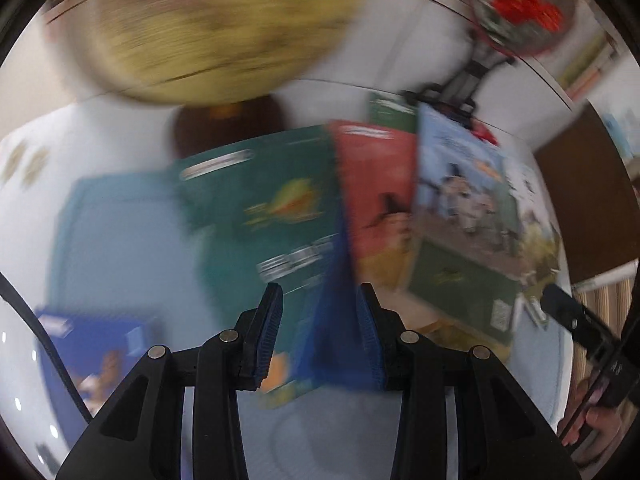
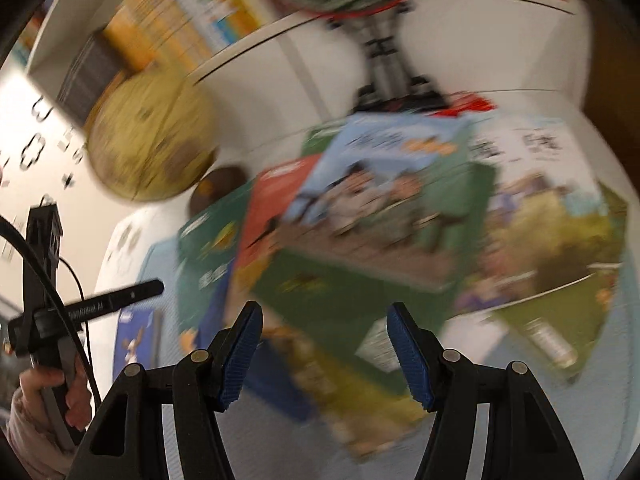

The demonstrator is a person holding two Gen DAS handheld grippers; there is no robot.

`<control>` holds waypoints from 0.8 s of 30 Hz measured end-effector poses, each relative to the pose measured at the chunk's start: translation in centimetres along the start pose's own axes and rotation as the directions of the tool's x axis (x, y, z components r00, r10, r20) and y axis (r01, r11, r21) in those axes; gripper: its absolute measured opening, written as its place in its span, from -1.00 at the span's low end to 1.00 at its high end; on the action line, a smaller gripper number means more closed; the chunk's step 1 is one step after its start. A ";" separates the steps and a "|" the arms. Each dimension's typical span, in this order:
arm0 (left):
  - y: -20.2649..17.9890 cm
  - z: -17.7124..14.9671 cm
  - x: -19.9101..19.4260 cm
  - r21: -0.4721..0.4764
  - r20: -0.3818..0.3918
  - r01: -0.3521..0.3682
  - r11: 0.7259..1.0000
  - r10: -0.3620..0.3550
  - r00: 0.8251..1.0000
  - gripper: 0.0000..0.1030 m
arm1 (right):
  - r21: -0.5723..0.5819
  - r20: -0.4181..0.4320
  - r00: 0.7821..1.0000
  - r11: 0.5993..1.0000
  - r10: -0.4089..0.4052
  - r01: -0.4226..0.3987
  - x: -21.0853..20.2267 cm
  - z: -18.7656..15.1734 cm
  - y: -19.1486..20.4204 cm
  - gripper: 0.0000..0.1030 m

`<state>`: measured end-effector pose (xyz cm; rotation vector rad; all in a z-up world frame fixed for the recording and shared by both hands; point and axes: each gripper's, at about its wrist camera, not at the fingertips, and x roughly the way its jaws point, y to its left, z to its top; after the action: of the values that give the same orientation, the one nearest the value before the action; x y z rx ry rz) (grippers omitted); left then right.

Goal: Organize books

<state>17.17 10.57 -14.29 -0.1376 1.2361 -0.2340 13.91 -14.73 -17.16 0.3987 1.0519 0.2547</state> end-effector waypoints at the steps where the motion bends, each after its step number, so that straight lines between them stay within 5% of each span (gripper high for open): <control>1: -1.4 0.6 0.6 0.023 0.000 0.014 1.000 -0.014 1.000 -0.31 | 0.015 0.007 1.000 1.000 0.007 -0.007 -0.1 0.5 -1.0 0.22; 10: -7.4 5.9 5.7 0.044 -0.017 0.099 0.994 -0.098 0.995 -0.31 | 0.106 0.008 0.999 0.993 0.054 -0.054 2.9 3.8 -6.4 0.22; 18: -8.7 7.9 9.2 0.059 -0.027 0.020 0.998 -0.018 0.999 -0.41 | 0.137 -0.028 0.997 0.988 0.075 -0.071 6.1 5.7 -7.5 0.22; 24: -9.0 7.7 9.5 0.054 -0.019 0.031 0.998 -0.030 0.999 -0.40 | 0.134 -0.012 0.996 0.987 0.092 -0.089 6.3 5.6 -7.8 0.18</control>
<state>26.49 -0.67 -18.45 -0.1073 1.2455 -0.2957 21.97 -20.36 -23.05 0.5663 1.0731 0.2704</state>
